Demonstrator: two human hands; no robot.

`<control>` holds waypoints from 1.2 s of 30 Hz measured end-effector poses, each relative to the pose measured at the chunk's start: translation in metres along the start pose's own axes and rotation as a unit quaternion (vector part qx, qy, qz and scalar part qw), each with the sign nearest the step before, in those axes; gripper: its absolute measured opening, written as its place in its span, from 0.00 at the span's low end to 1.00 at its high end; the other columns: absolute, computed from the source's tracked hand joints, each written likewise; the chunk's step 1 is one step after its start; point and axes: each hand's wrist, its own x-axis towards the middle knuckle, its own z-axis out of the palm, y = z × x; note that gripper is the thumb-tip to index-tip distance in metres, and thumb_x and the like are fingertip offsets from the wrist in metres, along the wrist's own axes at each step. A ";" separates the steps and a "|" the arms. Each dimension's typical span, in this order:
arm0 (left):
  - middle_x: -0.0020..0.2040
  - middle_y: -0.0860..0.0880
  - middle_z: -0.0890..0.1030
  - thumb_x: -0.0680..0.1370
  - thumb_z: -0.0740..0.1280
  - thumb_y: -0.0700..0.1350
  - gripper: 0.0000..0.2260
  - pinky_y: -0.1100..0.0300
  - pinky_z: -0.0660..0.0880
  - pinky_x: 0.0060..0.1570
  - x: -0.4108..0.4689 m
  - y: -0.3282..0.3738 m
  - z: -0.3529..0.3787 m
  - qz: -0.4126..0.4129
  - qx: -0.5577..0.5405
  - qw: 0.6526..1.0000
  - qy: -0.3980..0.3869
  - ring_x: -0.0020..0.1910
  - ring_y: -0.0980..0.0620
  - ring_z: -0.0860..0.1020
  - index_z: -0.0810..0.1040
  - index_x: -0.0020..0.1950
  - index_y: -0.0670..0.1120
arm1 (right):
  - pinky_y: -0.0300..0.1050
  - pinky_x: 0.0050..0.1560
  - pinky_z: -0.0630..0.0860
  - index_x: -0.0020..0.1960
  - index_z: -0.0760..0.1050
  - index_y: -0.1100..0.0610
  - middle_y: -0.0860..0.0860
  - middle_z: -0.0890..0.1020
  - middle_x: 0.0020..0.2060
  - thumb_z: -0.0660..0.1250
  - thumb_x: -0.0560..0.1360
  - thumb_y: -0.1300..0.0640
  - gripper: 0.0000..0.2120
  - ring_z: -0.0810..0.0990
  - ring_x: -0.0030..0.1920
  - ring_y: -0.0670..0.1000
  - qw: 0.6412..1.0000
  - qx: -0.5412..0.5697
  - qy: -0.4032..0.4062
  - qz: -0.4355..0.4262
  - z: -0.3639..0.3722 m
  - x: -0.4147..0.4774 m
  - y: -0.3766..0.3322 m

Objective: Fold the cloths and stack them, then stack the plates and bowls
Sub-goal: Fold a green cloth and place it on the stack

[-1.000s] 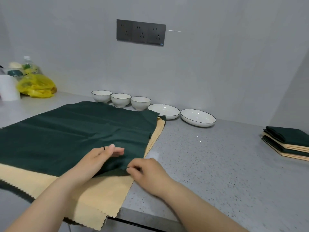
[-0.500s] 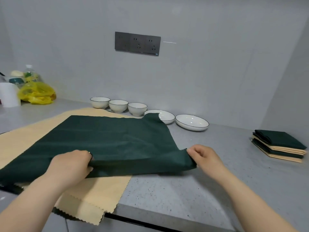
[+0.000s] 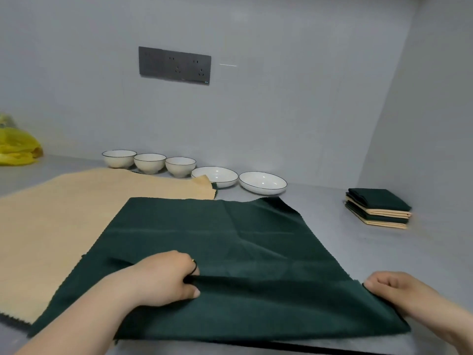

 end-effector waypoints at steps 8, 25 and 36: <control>0.34 0.59 0.73 0.75 0.66 0.50 0.04 0.69 0.65 0.32 0.024 0.013 -0.019 0.030 -0.024 0.994 -0.100 0.34 0.60 0.71 0.76 0.47 0.51 | 0.35 0.31 0.69 0.34 0.78 0.63 0.56 0.79 0.27 0.62 0.77 0.60 0.15 0.74 0.27 0.44 0.994 0.058 0.090 0.007 -0.020 -0.004 0.016; 0.51 0.54 0.76 0.78 0.61 0.50 0.04 0.65 0.69 0.48 0.103 -0.060 -0.010 -0.101 -0.027 0.990 0.099 0.50 0.55 0.73 0.70 0.44 0.53 | 0.37 0.35 0.66 0.34 0.71 0.57 0.50 0.73 0.31 0.60 0.77 0.64 0.13 0.69 0.36 0.48 0.985 0.036 0.158 -0.051 0.020 0.116 -0.019; 0.53 0.54 0.77 0.79 0.58 0.51 0.08 0.66 0.65 0.44 0.119 -0.044 -0.004 -0.074 0.038 0.989 0.118 0.50 0.55 0.74 0.74 0.54 0.52 | 0.38 0.43 0.68 0.33 0.68 0.47 0.44 0.77 0.37 0.66 0.73 0.61 0.14 0.76 0.45 0.49 0.965 -0.208 0.143 -0.069 0.016 0.111 -0.007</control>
